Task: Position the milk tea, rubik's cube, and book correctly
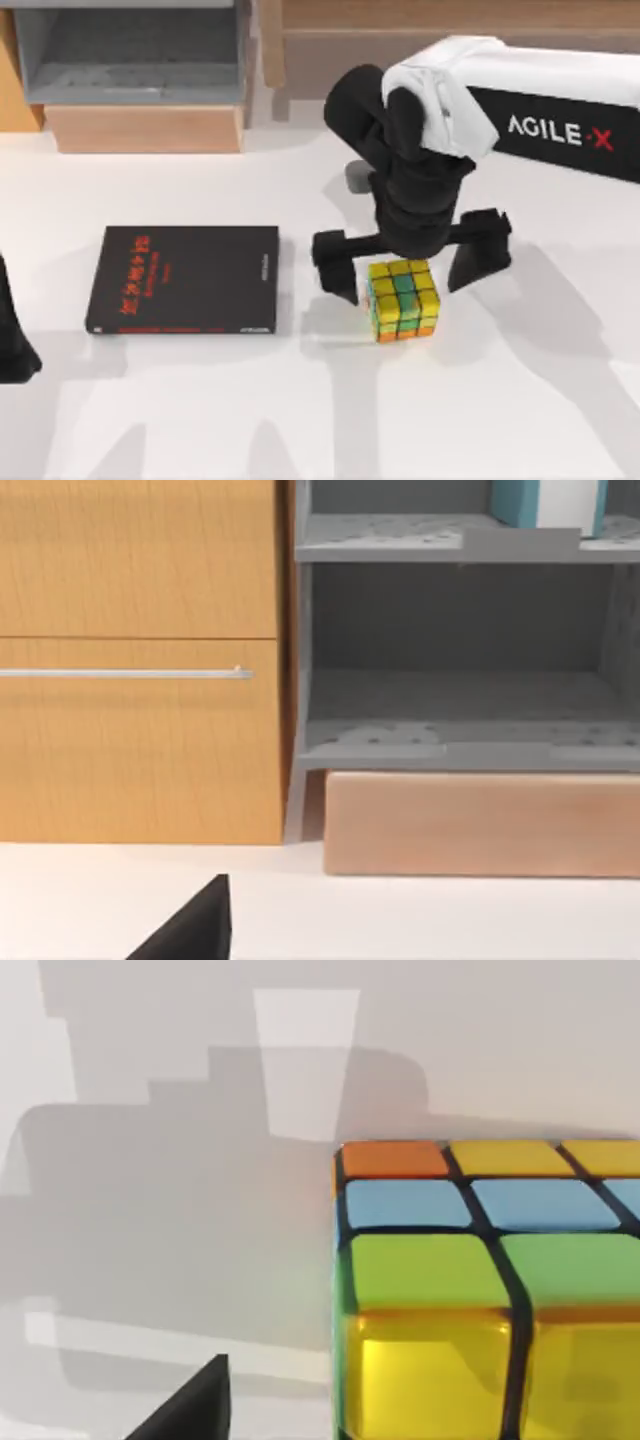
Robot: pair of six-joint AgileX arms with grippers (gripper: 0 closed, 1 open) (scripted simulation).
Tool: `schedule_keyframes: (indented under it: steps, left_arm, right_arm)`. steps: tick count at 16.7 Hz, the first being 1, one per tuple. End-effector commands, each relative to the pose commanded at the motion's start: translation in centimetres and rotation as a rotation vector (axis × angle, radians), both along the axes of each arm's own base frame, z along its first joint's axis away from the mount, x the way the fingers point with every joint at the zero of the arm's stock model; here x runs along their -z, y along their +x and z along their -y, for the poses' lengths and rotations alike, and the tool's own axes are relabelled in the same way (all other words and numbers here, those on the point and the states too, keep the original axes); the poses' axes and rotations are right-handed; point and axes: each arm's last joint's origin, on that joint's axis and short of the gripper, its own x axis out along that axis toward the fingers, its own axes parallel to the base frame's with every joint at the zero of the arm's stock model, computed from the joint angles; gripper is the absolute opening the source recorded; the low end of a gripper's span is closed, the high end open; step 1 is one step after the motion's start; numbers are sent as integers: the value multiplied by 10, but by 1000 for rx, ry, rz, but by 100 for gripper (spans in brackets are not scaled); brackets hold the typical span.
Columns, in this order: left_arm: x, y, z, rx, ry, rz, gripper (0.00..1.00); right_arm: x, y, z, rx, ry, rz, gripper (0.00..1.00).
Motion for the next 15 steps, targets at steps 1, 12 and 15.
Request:
schedule_keyframes:
  steps: [1, 12, 15]
  left_arm:
    - [0, 0, 0, 0, 0, 0, 100]
    - [0, 0, 0, 0, 0, 0, 100]
    - [0, 0, 0, 0, 0, 0, 100]
  right_arm:
    - [1, 0, 0, 0, 0, 0, 100]
    - [1, 0, 0, 0, 0, 0, 40]
    - [1, 0, 0, 0, 0, 0, 17]
